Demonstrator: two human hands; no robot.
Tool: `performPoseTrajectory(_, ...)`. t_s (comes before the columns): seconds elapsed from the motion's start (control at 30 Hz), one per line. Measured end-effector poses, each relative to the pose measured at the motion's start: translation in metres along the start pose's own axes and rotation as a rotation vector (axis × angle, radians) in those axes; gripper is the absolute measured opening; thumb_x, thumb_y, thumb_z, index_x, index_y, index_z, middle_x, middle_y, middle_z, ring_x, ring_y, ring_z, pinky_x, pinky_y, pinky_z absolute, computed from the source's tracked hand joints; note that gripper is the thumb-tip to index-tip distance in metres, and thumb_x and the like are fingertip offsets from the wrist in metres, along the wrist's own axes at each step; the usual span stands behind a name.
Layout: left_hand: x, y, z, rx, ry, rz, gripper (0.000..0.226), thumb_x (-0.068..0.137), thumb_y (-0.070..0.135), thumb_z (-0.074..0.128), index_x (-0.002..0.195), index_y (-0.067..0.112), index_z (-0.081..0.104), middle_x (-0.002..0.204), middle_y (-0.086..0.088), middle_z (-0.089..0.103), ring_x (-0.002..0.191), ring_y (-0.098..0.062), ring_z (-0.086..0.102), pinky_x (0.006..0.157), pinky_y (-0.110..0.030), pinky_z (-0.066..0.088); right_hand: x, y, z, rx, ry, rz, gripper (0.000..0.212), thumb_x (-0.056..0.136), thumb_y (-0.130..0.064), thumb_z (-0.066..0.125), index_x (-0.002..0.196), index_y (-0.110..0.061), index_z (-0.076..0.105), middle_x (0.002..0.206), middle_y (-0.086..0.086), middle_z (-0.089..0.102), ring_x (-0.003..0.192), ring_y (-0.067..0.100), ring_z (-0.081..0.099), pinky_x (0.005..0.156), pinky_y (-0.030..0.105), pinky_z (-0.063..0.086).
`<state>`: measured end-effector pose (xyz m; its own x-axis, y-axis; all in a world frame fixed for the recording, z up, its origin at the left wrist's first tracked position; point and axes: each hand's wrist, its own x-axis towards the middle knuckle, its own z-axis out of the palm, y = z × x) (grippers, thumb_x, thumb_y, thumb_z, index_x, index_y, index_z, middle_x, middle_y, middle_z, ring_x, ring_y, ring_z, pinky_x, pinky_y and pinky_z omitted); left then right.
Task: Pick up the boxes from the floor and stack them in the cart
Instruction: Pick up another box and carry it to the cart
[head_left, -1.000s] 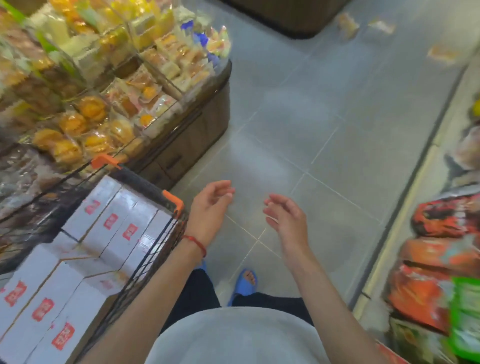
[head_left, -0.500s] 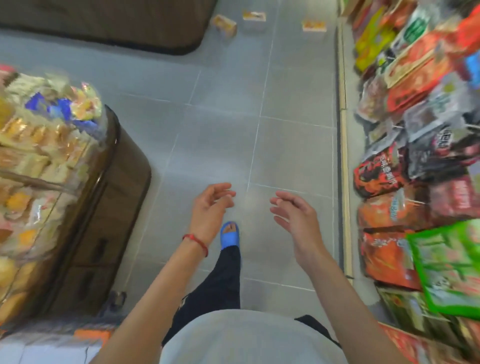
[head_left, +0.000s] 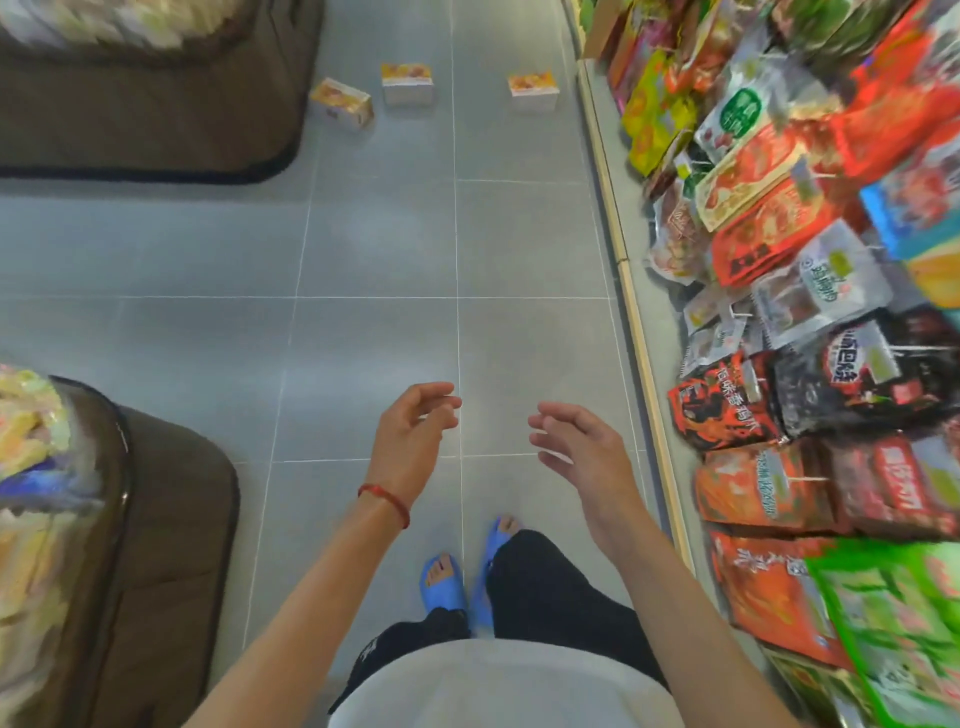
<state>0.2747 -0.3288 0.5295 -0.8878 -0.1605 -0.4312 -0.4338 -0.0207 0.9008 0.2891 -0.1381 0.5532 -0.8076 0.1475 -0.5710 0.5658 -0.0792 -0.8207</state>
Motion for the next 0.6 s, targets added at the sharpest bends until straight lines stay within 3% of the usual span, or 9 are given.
performPoseTrajectory(0.23,0.149,0.056,0.038,0.077,-0.026,-0.019,0.025,0.095,0.002,0.055,0.110,0.017,0.067,0.105,0.001,0.074,0.096,-0.015,0.069,0.073,-0.013,0.048,0.141,-0.067,0.015,0.093,0.065,0.057,0.018,0.100,-0.012,0.060,0.112,-0.017,0.073,0.106,0.002,0.078,0.096,0.017,0.073,0.098,0.038,0.056)
performPoseTrajectory(0.43,0.277,0.130,0.098,0.102,-0.022,-0.012,0.024,0.096,0.003,0.054,0.106,0.022,0.067,0.105,0.001,0.073,0.100,-0.019,0.069,0.082,-0.021,0.049,0.268,-0.160,0.020,0.095,-0.011,0.047,0.016,0.098,-0.016,0.064,0.108,-0.020,0.074,0.107,0.001,0.078,0.095,0.013,0.073,0.095,0.034,0.057)
performPoseTrajectory(0.6,0.370,0.189,0.135,0.071,-0.039,-0.003,0.023,0.097,0.005,0.055,0.107,0.022,0.067,0.108,-0.002,0.073,0.097,-0.019,0.069,0.080,-0.022,0.048,0.358,-0.236,0.024,0.064,-0.032,0.040,0.016,0.097,-0.017,0.064,0.110,-0.020,0.074,0.109,0.002,0.077,0.093,0.012,0.073,0.099,0.036,0.055)
